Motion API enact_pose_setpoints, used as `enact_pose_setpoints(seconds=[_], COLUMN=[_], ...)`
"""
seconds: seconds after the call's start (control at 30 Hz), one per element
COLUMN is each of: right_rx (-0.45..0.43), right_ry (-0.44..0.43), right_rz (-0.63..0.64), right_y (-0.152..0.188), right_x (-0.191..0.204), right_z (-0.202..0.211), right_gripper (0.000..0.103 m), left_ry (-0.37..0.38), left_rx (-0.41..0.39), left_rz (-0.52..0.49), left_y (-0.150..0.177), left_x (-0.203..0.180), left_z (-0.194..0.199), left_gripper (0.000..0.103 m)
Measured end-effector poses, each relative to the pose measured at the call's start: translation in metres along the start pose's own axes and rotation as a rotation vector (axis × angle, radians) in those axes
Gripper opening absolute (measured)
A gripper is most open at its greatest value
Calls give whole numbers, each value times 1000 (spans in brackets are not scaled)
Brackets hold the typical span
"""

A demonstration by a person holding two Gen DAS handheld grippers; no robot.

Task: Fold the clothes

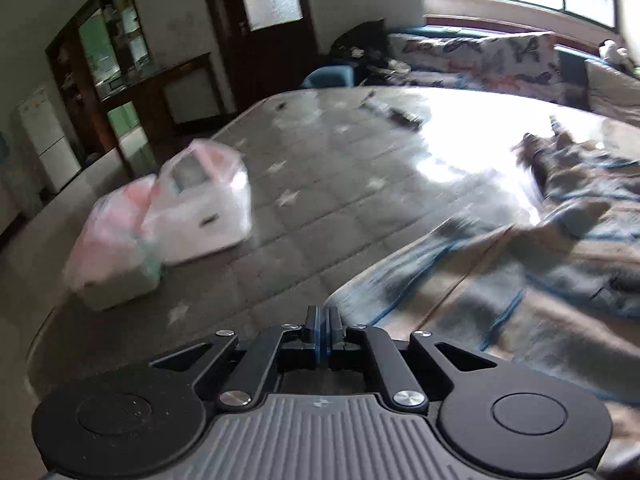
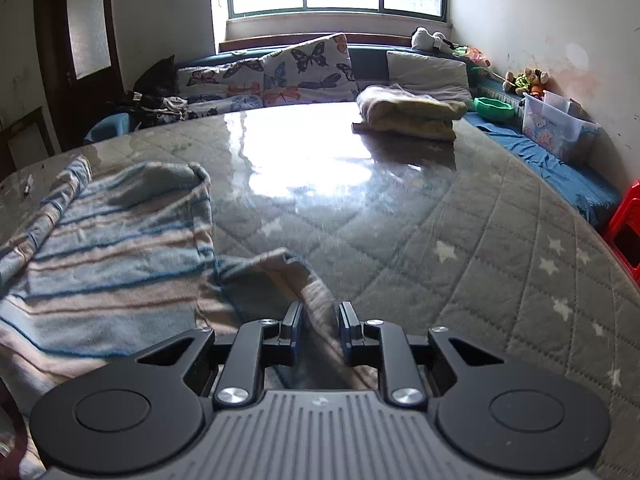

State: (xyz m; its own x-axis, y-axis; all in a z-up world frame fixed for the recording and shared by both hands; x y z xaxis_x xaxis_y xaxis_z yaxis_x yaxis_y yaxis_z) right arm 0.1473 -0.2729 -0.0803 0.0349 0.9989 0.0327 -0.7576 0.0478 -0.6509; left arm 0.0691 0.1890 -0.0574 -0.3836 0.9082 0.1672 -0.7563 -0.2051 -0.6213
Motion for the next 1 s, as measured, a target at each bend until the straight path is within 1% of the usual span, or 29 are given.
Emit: enact_pose_setpoints(seconds=[0.03,0.07,0.1,0.13,0.17,0.23,0.3,0.37,0.4,0.43,0.53,0.67,0.87,1.0], right_rx=[-7,-13,-17,-17,-16,-10,-2,7,11,13,16,21,37,76], right_ry=[-4,-10,-19,-28,-42,-71,-111,-151,-170,-187,-224,-269,-269,-262], right_rz=[3,8,12,17,26,51,69,88,98,109,145,183,172,184], right_y=[-4,-9,-12,-16,-20,-30,-39,-49,-55,-61,-82,-110,-149,-162], right_x=[0,1,2,3,7,15,25,36,41,47,65,87,107,119], right_z=[3,5,6,7,6,2,-3,-9,-12,-16,-29,-48,-90,-126], right_gripper=[19,20,22,25,25,26,26,27,28,31,32,33,32,32], left_ry=[25,53,76,96,117,155,196,227,242,254,278,275,274,270], left_rx=[-17,-37,-56,-73,-92,-122,-148,-160,-163,-163,-163,-160,-141,-118], left_rz=[-15,-32,-51,-71,-96,-137,-173,-201,-214,-228,-267,-293,-277,-277], left_y=[-7,-16,-24,-31,-39,-54,-69,-81,-87,-93,-110,-129,-157,-163], left_x=[-9,-20,-31,-43,-56,-81,-106,-127,-138,-147,-175,-198,-218,-227], left_z=[2,4,7,9,12,15,15,12,10,6,-5,-21,-49,-63], left_gripper=[22,31,47,50,50,57,60,68,75,79,84,84,83,83])
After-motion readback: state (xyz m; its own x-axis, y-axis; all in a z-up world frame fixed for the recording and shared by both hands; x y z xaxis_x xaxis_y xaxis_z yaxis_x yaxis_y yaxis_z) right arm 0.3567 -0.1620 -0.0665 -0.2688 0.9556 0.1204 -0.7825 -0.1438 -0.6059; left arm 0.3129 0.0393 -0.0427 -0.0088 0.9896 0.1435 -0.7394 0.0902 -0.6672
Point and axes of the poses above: each gripper's, at about its wrist camera, not at the fingertips, and z roughly against the way its jaws point, x to its left, y to its underside, the point moved 10 cm from there along -z, roughly the way its jaws point, and after that the axes turned 8 degrees about x, right-handed, at the moved point
